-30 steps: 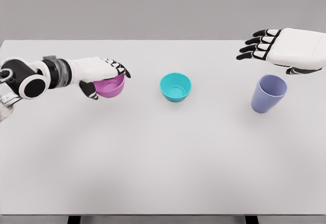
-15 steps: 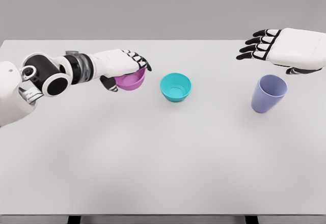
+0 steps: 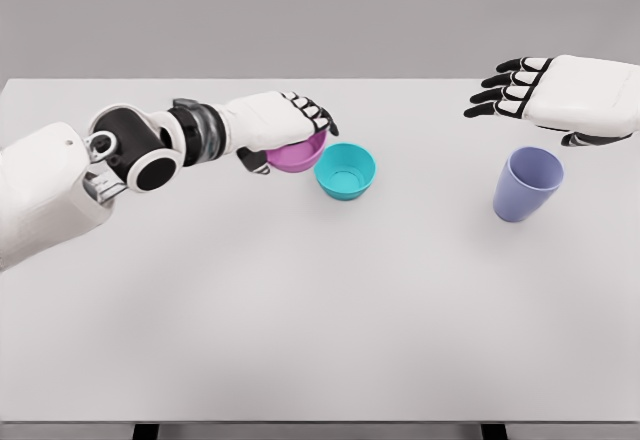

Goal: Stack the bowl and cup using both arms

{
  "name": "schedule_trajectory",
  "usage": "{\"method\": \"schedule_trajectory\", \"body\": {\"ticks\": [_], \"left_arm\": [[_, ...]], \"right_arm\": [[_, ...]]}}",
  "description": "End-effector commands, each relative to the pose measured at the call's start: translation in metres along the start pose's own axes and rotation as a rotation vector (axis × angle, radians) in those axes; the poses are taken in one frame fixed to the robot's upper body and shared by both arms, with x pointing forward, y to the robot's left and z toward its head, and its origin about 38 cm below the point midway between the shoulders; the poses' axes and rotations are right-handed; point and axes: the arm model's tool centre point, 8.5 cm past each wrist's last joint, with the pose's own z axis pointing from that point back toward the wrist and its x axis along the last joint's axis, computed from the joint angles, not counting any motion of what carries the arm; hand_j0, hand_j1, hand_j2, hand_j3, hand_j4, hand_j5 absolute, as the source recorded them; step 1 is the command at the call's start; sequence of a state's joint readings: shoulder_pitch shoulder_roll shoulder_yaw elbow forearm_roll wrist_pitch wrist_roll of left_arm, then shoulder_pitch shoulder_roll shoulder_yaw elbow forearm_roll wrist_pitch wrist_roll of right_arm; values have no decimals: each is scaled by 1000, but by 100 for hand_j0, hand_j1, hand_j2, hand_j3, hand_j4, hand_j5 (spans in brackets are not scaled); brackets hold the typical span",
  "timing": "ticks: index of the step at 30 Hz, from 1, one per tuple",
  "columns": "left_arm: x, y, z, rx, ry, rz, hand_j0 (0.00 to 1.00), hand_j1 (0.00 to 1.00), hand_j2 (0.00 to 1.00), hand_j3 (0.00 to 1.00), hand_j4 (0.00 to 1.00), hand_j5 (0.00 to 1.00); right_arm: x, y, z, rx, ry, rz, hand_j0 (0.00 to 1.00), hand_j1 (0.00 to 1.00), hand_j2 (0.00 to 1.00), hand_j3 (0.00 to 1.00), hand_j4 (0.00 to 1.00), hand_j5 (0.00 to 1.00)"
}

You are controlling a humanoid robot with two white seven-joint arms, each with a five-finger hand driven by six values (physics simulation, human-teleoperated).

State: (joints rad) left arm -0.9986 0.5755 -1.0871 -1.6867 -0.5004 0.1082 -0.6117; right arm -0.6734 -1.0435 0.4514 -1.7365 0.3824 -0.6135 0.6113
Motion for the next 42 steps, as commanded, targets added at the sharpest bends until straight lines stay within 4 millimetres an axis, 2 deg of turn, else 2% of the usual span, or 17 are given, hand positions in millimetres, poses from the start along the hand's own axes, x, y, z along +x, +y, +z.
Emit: {"method": "schedule_trajectory", "body": {"ticks": [1, 5, 18, 28, 32, 34, 35, 37, 38, 39, 42], "left_arm": [[11, 5, -7, 13, -25, -3, 73, 73, 73, 73, 73, 73], [11, 5, -13, 8, -24, 8, 73, 73, 73, 73, 73, 73], [18, 3, -52, -20, -31, 74, 74, 74, 74, 74, 74, 74], [21, -2, -64, -37, -31, 98, 74, 74, 74, 74, 74, 74], [17, -7, -69, -53, -21, 115, 74, 74, 74, 74, 74, 74], [16, -9, -72, -59, -17, 122, 74, 74, 74, 74, 74, 74], [16, -9, -74, -61, -16, 125, 74, 74, 74, 74, 74, 74], [19, -8, -75, -59, -21, 125, 74, 74, 74, 74, 74, 74], [20, -7, -76, -58, -24, 124, 74, 74, 74, 74, 74, 74], [20, -7, -76, -58, -23, 123, 74, 74, 74, 74, 74, 74], [24, -4, -77, -52, -31, 123, 74, 74, 74, 74, 74, 74]], "right_arm": [[0, 0, 0, -2, 2, -3, 100, 100, 100, 100, 100, 100], [0, 0, 0, -2, 2, -3, 100, 100, 100, 100, 100, 100], [0, 0, 0, -2, 2, -3, 100, 100, 100, 100, 100, 100], [1, 3, -1, 3, -3, -9, 100, 100, 100, 100, 100, 100], [3, 15, 1, 32, -5, -29, 100, 100, 100, 100, 100, 100], [1, 20, 4, 48, 3, -37, 100, 100, 100, 100, 100, 100], [0, 12, 9, 29, 17, -22, 100, 100, 100, 100, 100, 100], [-4, 12, 19, 33, 38, -22, 100, 100, 100, 100, 100, 100], [-8, 21, 37, 107, 67, -16, 100, 100, 100, 100, 100, 100], [-9, 23, 47, 122, 71, -34, 100, 100, 100, 100, 100, 100], [-12, 5, 57, 2, 36, -137, 100, 100, 100, 100, 100, 100]]}}
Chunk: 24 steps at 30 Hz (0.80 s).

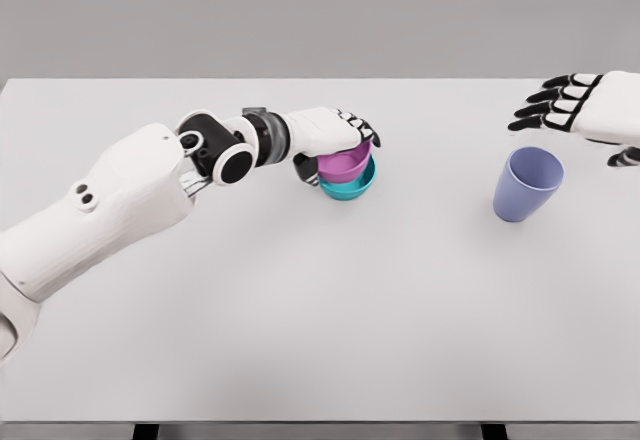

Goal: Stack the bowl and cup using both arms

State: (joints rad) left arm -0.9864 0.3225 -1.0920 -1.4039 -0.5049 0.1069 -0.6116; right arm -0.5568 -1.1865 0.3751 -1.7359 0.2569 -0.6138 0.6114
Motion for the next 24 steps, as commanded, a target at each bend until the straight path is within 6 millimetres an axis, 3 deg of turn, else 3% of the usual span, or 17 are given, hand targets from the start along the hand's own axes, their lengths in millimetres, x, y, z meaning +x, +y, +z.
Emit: {"method": "schedule_trajectory", "body": {"ticks": [1, 8, 14, 15, 17, 24], "left_arm": [[1, 1, -1, 2, -2, 0, 74, 74, 74, 74, 74, 74], [-1, -1, -8, -10, 5, 14, 75, 75, 75, 75, 75, 75], [-1, -1, -8, -10, 4, 13, 76, 76, 76, 76, 76, 76], [-1, -1, -8, -9, 4, 13, 79, 79, 79, 79, 79, 79], [-1, 0, -7, -7, 4, 13, 100, 100, 100, 100, 100, 100], [2, 1, -7, -3, -4, 10, 100, 100, 100, 100, 100, 100]], "right_arm": [[-5, -11, 17, -32, 9, -36, 100, 100, 100, 100, 100, 100], [-4, -32, 26, -84, 28, 19, 100, 100, 100, 100, 100, 100], [-4, -32, 26, -81, 24, 14, 100, 100, 100, 100, 100, 100], [-4, -31, 25, -78, 21, 12, 100, 100, 100, 100, 100, 100], [1, -19, 13, -46, -10, -9, 100, 100, 100, 100, 100, 100], [15, 10, -13, 21, -86, -61, 99, 99, 99, 99, 99, 99]]}}
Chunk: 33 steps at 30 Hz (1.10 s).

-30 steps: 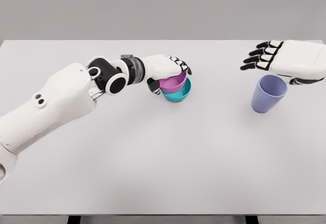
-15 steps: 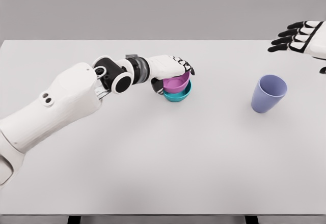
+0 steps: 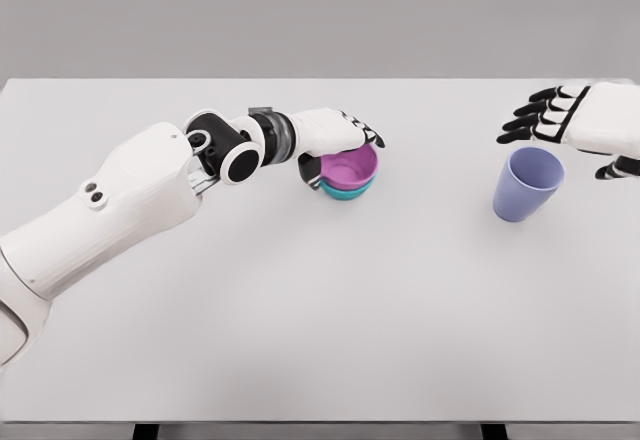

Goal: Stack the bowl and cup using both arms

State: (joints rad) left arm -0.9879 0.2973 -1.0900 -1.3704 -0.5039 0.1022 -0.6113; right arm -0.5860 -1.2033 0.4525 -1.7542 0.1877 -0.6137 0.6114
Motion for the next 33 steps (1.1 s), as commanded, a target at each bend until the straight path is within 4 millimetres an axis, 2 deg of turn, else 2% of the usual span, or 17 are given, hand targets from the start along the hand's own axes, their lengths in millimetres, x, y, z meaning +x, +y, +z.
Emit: {"method": "schedule_trajectory", "body": {"ticks": [1, 4, 5, 6, 8, 13, 16, 18, 19, 20, 22, 23, 24, 27, 33], "left_arm": [[1, 1, 0, 2, -2, -2, 100, 100, 100, 100, 100, 100], [1, 2, 2, 6, -6, 0, 100, 100, 100, 100, 100, 100], [9, 6, 8, 23, -30, -14, 100, 100, 100, 100, 100, 100], [11, 9, 19, 44, -46, -29, 100, 100, 100, 100, 100, 100], [4, 22, 50, 107, -43, -52, 100, 100, 100, 100, 100, 100], [-27, 27, 114, 157, -41, -12, 100, 100, 100, 100, 100, 100], [-46, 31, 161, 202, -220, -3, 100, 100, 100, 100, 100, 100], [-60, 22, 198, 265, -379, 118, 100, 100, 100, 100, 100, 100], [-63, 11, 213, 313, -492, 230, 100, 100, 100, 100, 100, 100], [-66, -8, 219, 350, -579, 349, 100, 100, 100, 100, 100, 100], [-86, -23, 241, 409, -562, 409, 100, 100, 100, 100, 100, 100], [-90, -26, 244, 420, -553, 417, 100, 100, 100, 100, 100, 100], [-101, -43, 245, 430, -518, 470, 100, 100, 100, 100, 100, 100], [-126, -58, 258, 483, -438, 525, 100, 100, 100, 100, 100, 100], [-126, -62, 255, 480, -435, 531, 100, 100, 100, 100, 100, 100]], "right_arm": [[3, 8, -8, 14, -20, -20, 99, 99, 99, 99, 99, 99], [2, 5, -10, 2, -18, -13, 99, 99, 99, 99, 99, 99], [1, 6, -9, 4, -16, -16, 98, 98, 98, 98, 98, 98], [-4, 10, -9, 11, -3, -31, 98, 98, 98, 98, 98, 98], [-15, 19, -7, 20, 24, -65, 98, 98, 98, 98, 98, 98], [-20, 31, -15, 35, 32, -87, 98, 98, 98, 98, 98, 98], [-18, 33, -21, 30, 19, -93, 98, 98, 98, 98, 98, 98], [-16, 39, -27, 49, 16, -86, 98, 98, 98, 98, 98, 98], [-20, 41, -28, 47, 24, -96, 98, 98, 98, 98, 98, 98], [-21, 41, -32, 38, 22, -101, 98, 98, 98, 98, 98, 98], [-21, 43, -37, 34, 18, -106, 98, 98, 98, 98, 98, 98], [-21, 43, -39, 34, 19, -103, 98, 98, 98, 98, 98, 98], [-23, 45, -39, 38, 25, -106, 98, 98, 98, 98, 98, 98], [-24, 48, -45, 39, 29, -106, 98, 98, 98, 98, 98, 98], [-29, 57, -49, 53, 43, -124, 98, 98, 98, 98, 98, 98]]}}
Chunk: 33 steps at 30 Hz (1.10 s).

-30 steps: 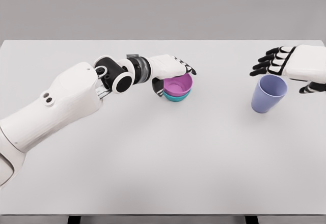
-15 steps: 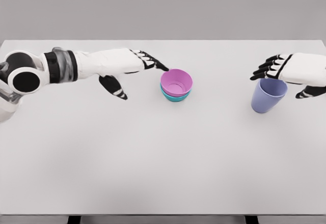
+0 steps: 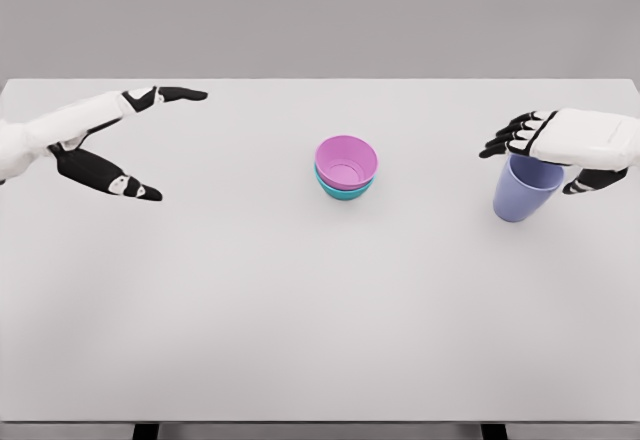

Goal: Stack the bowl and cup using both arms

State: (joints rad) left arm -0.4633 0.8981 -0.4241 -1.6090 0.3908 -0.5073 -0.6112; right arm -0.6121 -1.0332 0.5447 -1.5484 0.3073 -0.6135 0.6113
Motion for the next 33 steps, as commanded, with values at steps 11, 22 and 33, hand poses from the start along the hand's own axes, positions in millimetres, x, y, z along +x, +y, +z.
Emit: {"method": "schedule_trajectory", "body": {"ticks": [11, 22, 33], "left_arm": [[-10, -10, 6, 10, 21, 37, 100, 100, 100, 100, 100, 100], [-12, -10, 8, 14, 28, 41, 100, 100, 100, 100, 100, 100], [-12, -11, 7, 16, 26, 42, 100, 100, 100, 100, 100, 100]], "right_arm": [[-17, 16, 0, 26, 45, -53, 98, 98, 98, 98, 98, 98], [-21, 28, -14, 56, 55, -61, 98, 98, 98, 98, 98, 98], [-18, 29, -30, 64, 33, -61, 98, 98, 98, 98, 98, 98]]}}
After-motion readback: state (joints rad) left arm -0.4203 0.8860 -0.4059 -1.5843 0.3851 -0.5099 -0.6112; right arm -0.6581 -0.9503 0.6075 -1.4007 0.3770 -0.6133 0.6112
